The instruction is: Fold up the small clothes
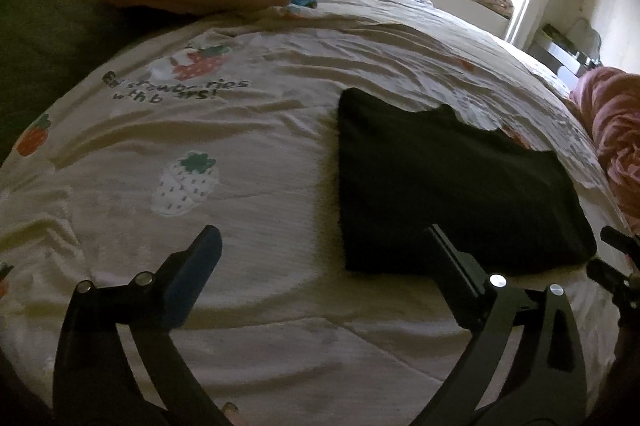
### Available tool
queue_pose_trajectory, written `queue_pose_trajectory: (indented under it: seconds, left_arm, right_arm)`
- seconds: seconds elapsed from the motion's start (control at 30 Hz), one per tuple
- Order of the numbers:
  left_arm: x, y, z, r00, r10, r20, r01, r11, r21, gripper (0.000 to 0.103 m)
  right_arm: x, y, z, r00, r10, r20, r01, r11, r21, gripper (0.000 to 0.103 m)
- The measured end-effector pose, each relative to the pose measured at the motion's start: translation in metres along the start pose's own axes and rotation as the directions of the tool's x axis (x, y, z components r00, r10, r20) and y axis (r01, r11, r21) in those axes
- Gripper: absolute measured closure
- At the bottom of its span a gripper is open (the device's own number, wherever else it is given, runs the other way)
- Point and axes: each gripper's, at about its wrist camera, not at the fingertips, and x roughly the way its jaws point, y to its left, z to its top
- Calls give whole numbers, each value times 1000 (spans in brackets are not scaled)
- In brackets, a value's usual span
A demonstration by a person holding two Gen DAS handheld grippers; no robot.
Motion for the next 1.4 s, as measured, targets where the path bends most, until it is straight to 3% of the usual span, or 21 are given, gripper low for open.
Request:
queue_pose_trajectory:
  seconds: [0.67,0.97,1.4]
  left_arm:
    - [29,7,21,996,63,-60,-61,998,33,10]
    - [50,8,39,993,91,-70,-87,994,62,10]
    - [91,3,52,987,114,-116,-103,991,90,10]
  right_arm:
    - [38,85,27,995,101,24,-95,979,-180,8]
    - [71,111,26,995,100,-3,-97,963,-253,8]
    - [125,142,18,1000,-26,0,24,913,-408,8]
